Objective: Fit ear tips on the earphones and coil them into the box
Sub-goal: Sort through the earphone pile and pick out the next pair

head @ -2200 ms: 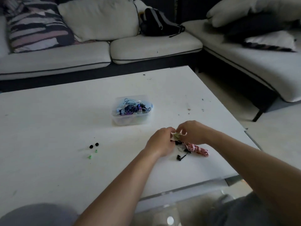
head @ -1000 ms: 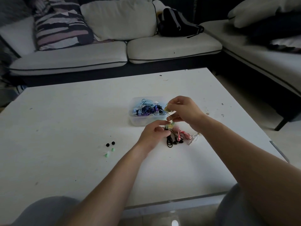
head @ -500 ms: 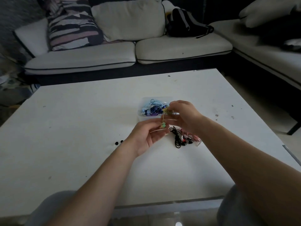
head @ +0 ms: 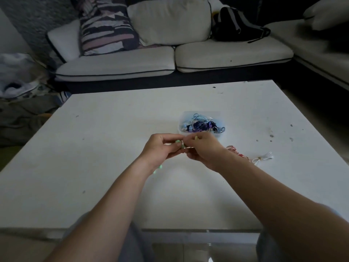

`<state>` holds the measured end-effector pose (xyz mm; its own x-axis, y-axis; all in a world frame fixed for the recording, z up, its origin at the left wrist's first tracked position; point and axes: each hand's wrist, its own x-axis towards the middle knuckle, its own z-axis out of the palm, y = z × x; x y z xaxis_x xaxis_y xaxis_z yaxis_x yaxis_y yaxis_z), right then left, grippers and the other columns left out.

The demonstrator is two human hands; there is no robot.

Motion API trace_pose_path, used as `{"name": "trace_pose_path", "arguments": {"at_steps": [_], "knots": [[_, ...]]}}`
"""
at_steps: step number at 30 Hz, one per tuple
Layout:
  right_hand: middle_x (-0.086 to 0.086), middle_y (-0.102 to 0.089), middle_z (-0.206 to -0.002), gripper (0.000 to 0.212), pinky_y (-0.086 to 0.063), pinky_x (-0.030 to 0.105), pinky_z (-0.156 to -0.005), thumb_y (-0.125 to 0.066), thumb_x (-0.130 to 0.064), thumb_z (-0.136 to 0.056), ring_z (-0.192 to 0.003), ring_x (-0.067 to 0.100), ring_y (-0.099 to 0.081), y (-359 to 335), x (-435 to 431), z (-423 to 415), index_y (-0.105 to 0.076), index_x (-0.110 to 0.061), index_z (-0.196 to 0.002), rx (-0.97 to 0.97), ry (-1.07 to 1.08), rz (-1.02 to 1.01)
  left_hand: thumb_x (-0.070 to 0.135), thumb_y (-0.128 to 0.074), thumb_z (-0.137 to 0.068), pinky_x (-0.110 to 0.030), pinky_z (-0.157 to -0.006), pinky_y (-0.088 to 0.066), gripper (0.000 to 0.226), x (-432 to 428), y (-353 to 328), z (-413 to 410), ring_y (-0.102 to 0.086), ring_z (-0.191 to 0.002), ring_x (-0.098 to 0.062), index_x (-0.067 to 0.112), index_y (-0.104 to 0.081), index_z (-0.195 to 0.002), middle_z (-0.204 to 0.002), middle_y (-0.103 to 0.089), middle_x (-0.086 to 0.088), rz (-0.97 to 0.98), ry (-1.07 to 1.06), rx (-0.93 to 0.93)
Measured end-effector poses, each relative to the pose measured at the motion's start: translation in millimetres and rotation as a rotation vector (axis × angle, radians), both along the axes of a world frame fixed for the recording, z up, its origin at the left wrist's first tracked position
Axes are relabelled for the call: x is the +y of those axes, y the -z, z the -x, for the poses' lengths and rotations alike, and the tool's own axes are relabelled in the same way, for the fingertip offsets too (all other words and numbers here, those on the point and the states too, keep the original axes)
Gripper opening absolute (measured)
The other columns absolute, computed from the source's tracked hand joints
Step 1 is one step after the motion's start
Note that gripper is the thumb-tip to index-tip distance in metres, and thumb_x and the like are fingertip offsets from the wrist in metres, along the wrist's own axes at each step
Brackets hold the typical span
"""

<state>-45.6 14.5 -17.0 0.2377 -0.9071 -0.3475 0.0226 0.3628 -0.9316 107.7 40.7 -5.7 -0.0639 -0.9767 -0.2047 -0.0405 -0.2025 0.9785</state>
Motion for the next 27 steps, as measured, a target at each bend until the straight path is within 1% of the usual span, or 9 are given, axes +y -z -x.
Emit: {"name": "trace_pose_path", "arguments": {"at_steps": [2,6,11,16,18,21,22,24,27], "knots": [[0.012,-0.060,-0.077,0.013,-0.051,0.022,-0.056,-0.058,-0.009,-0.099,-0.062,0.014,-0.059,3.5,-1.9,-4.2,-0.066,0.002,-0.097,-0.025,-0.037,-0.006,-0.003,-0.063,-0.092,-0.011,-0.061,-0.051,0.021,-0.5,0.4,-3.8,-0.074,-0.073,-0.014,0.009,-0.074,-0.105,-0.091,-0.075,-0.009,0.027,-0.049,-0.047],[0.016,-0.066,-0.082,0.015,-0.055,0.024,-0.062,-0.060,-0.010,-0.098,-0.066,0.015,-0.064,6.7,-9.6,-7.3,-0.064,0.003,-0.104,-0.037,-0.058,0.002,0.002,-0.074,-0.084,-0.025,-0.070,-0.058,0.015,-7.9,7.4,-11.6,-0.074,-0.075,-0.021,0.005,-0.068,-0.097,-0.089,-0.076,-0.015,0.058,-0.146,-0.088],[0.014,-0.067,-0.084,0.014,-0.059,0.025,-0.068,-0.060,-0.007,-0.098,-0.070,0.015,-0.067,11.0,-21.0,-8.6,-0.064,0.003,-0.106,-0.067,-0.058,-0.003,0.002,-0.078,-0.080,-0.023,-0.067,-0.058,0.011,-16.5,12.7,-9.8,-0.075,-0.073,-0.022,0.003,-0.069,-0.086,-0.077,-0.075,-0.013,0.086,-0.181,-0.111],[0.011,-0.068,-0.078,0.010,-0.061,0.027,-0.071,-0.063,0.000,-0.094,-0.069,0.015,-0.068,13.9,-31.8,-5.2,-0.063,0.000,-0.104,-0.131,-0.046,-0.044,0.003,-0.071,-0.087,-0.022,-0.071,-0.058,0.011,-24.2,12.7,-14.9,-0.075,-0.080,-0.022,0.005,-0.075,-0.097,-0.086,-0.076,-0.010,0.026,-0.107,-0.103],[0.012,-0.067,-0.077,0.008,-0.061,0.028,-0.072,-0.065,0.002,-0.092,-0.068,0.016,-0.067,16.2,-34.7,-3.0,-0.062,-0.002,-0.098,-0.117,-0.028,-0.053,0.006,-0.071,-0.088,-0.025,-0.070,-0.060,0.012,-27.2,15.6,-25.7,-0.075,-0.075,-0.019,0.011,-0.076,-0.098,-0.086,-0.075,-0.005,-0.005,-0.084,-0.273],[0.011,-0.067,-0.075,0.007,-0.062,0.029,-0.073,-0.066,0.001,-0.091,-0.068,0.017,-0.066,17.4,-36.1,-1.9,-0.063,-0.004,-0.089,-0.094,-0.037,-0.063,0.005,-0.069,-0.082,-0.025,-0.055,-0.056,0.017,-27.4,28.7,-46.8,-0.068,-0.055,-0.008,0.021,-0.075,-0.082,-0.074,-0.073,0.003,-0.004,-0.013,-0.752],[0.011,-0.067,-0.075,0.007,-0.062,0.029,-0.072,-0.067,0.001,-0.091,-0.067,0.016,-0.066,16.9,-36.1,-1.8,-0.063,-0.004,-0.088,-0.094,-0.038,-0.064,0.005,-0.069,-0.079,-0.024,-0.053,-0.055,0.019,-26.4,33.2,-50.5,-0.068,-0.055,-0.009,0.022,-0.075,-0.076,-0.070,-0.073,0.004,-0.035,0.025,-0.862],[0.011,-0.067,-0.074,0.006,-0.061,0.027,-0.068,-0.068,0.001,-0.090,-0.065,0.016,-0.065,15.7,-35.6,-1.4,-0.063,-0.003,-0.089,-0.096,-0.038,-0.062,0.003,-0.072,-0.073,-0.029,-0.056,-0.060,0.019,-25.1,40.6,-52.2,-0.071,-0.060,-0.017,0.022,-0.074,-0.070,-0.067,-0.072,0.005,-0.105,0.079,-0.967],[0.009,-0.067,-0.071,0.007,-0.060,0.025,-0.066,-0.069,-0.002,-0.090,-0.063,0.014,-0.065,12.5,-33.0,-0.6,-0.064,-0.004,-0.086,-0.100,-0.051,-0.048,0.006,-0.075,-0.069,-0.035,-0.068,-0.062,0.016,-25.3,47.0,-46.9,-0.071,-0.064,-0.016,0.022,-0.073,-0.070,-0.071,-0.071,0.008,-0.118,0.145,-1.079]]}}
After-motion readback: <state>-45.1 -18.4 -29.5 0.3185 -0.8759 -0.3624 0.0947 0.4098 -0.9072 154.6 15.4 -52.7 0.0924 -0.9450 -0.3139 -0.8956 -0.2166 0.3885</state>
